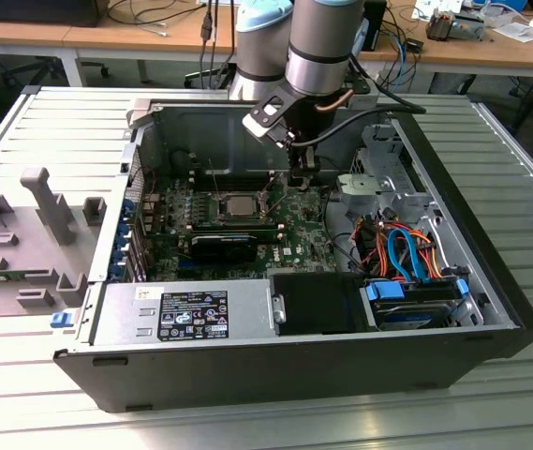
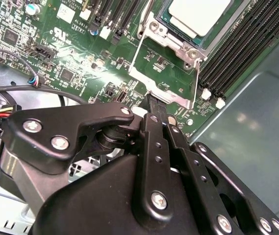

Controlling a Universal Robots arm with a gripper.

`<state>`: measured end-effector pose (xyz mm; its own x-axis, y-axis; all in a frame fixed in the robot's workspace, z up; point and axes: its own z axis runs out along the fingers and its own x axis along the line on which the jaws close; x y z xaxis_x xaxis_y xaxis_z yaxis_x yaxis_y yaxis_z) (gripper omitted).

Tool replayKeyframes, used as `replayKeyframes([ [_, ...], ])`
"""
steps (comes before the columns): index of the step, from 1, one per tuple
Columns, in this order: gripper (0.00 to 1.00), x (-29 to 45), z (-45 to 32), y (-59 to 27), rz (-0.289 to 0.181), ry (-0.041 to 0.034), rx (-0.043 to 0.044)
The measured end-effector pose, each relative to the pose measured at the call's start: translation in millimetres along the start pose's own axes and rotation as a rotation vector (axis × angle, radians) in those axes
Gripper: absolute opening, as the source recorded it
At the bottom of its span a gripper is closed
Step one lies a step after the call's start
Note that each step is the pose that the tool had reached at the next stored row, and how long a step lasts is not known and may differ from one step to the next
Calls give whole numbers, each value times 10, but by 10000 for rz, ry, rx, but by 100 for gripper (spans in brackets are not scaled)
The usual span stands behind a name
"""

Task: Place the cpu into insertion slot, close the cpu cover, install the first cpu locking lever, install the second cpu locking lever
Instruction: 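Install the first cpu locking lever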

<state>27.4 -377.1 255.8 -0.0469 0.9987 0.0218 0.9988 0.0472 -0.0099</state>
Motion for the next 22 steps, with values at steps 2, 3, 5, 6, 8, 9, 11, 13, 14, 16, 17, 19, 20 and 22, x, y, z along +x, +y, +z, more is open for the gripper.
replayKeyframes([
  [2, 11, 0, 1, -4, 0, -1, 0],
  [3, 11, 0, 1, -5, 0, -1, 0],
  [5, 11, 0, 2, -9, 0, -1, -1],
  [6, 11, 0, 2, -11, 0, -1, 0],
  [8, 11, 1, 3, -15, 1, -1, -1],
  [9, 11, 1, 4, -18, 1, 0, -1],
  [11, 11, 1, 4, -24, 1, -1, -1],
  [13, 11, 1, 5, -29, 1, 0, -1],
  [14, 11, 1, 5, -35, 1, 1, -1],
  [16, 11, 2, 5, -52, 0, 0, -1],
  [17, 11, 2, 5, -55, 0, 0, -1],
  [19, 11, 3, 5, -63, 0, -1, -1],
  [20, 11, 3, 5, -66, 1, 0, -1],
  [22, 11, 3, 6, -75, 0, 0, -1],
])
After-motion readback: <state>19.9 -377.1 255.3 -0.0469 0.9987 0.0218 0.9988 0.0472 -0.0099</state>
